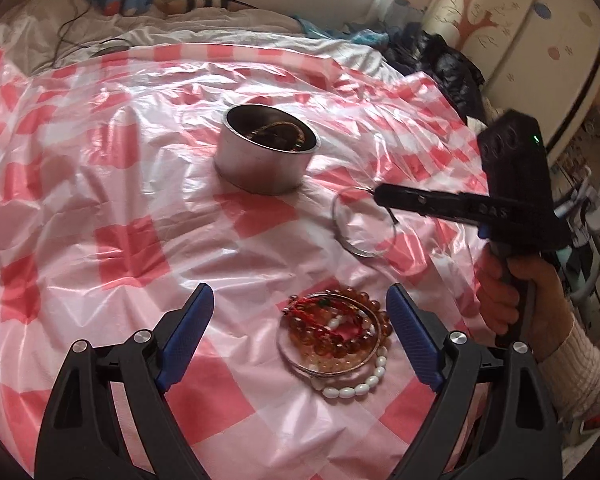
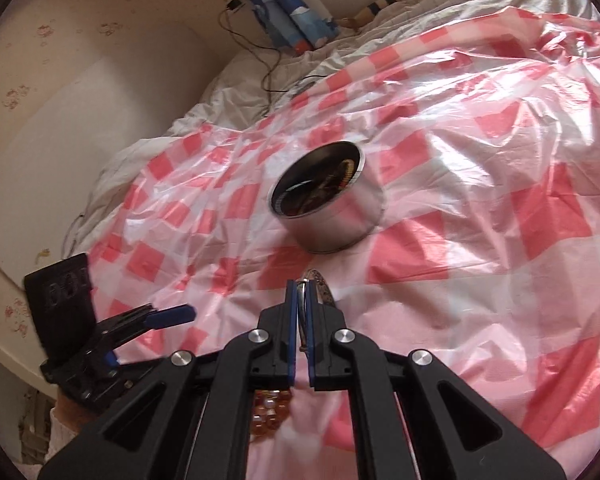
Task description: Organize jewelry
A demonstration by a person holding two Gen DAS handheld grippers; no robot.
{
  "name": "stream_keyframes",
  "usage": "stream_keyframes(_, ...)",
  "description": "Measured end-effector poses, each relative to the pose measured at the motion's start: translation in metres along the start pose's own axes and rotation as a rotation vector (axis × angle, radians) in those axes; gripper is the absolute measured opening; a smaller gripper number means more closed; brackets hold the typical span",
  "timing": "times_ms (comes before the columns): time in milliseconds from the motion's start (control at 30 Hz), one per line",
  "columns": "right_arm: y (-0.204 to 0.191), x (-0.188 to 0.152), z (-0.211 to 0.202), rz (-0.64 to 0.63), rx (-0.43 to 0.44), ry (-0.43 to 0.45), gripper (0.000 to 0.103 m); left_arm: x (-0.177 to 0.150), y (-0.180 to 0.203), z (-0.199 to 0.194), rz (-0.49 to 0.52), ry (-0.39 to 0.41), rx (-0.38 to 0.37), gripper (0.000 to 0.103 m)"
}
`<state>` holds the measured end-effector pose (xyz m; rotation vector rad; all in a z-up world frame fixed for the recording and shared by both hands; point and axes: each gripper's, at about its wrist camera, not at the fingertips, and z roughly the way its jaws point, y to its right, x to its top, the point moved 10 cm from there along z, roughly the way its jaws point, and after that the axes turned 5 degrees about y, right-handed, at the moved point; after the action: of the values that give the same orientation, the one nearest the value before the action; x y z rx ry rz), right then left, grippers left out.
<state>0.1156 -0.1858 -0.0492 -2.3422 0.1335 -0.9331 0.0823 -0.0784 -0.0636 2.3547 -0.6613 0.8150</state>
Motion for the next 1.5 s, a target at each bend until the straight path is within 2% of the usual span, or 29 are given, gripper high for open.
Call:
stream_keyframes(167,0.030,-0.001,0.002,0.006,-0.138,-0.024,0.006,-0.012,0.025,0.017,0.072,-0.050,-0.041,0.084)
stream_keyframes(233,0.041,-0.007,0.006,0.034,-0.161,-0.051,0.006,-0.017,0.030,0.022,0.077,-0.070,-0.053,0.078)
stream_keyframes(267,0.045,-0.011,0.007,0.044,-0.166,-0.071,0.006,-0.019,0.031,0.025,0.077,-0.087,-0.056,0.071)
stream_keyframes(333,0.050,-0.016,0.012,0.055,-0.180,-0.097,0.009,-0.024,0.028,0.030,0.074,-0.106,-0.039,0.063)
stream_keyframes(367,0.050,-0.019,0.013,0.058,-0.178,-0.107,0.018,-0.024,0.027,0.030,0.071,-0.109,-0.035,0.055)
stream_keyframes(433,0.046,-0.021,0.014,0.047,-0.169,-0.110,0.033,-0.022,0.025,0.028,0.060,-0.097,-0.039,0.048)
stream_keyframes(500,0.042,-0.022,0.015,0.007,-0.192,-0.110,0.034,-0.020,0.023,0.025,0.061,-0.083,-0.036,0.034)
stream_keyframes(667,0.038,-0.027,0.020,-0.098,-0.258,-0.123,0.034,-0.015,0.017,0.021,0.052,-0.068,-0.021,0.013)
stream_keyframes(800,0.038,-0.029,0.021,-0.167,-0.313,-0.121,0.026,-0.003,0.017,0.008,0.024,-0.014,-0.059,0.012)
stream_keyframes(867,0.040,-0.028,0.020,-0.159,-0.309,-0.121,0.016,0.002,0.014,0.002,0.002,0.013,-0.075,0.012)
stream_keyframes(967,0.040,-0.027,0.020,-0.151,-0.302,-0.118,0.011,0.009,0.010,-0.006,-0.037,0.047,-0.099,0.012)
stream_keyframes(1133,0.037,-0.024,0.018,-0.120,-0.265,-0.107,0.007,0.019,0.004,-0.017,-0.085,0.099,-0.128,0.012)
stream_keyframes(1400,0.033,-0.013,0.008,-0.022,-0.170,-0.060,0.005,0.024,-0.003,-0.019,-0.099,0.115,-0.115,0.012)
stream_keyframes(1500,0.031,-0.017,0.012,-0.037,-0.164,-0.098,0.005,0.024,-0.004,-0.017,-0.101,0.114,-0.104,0.012)
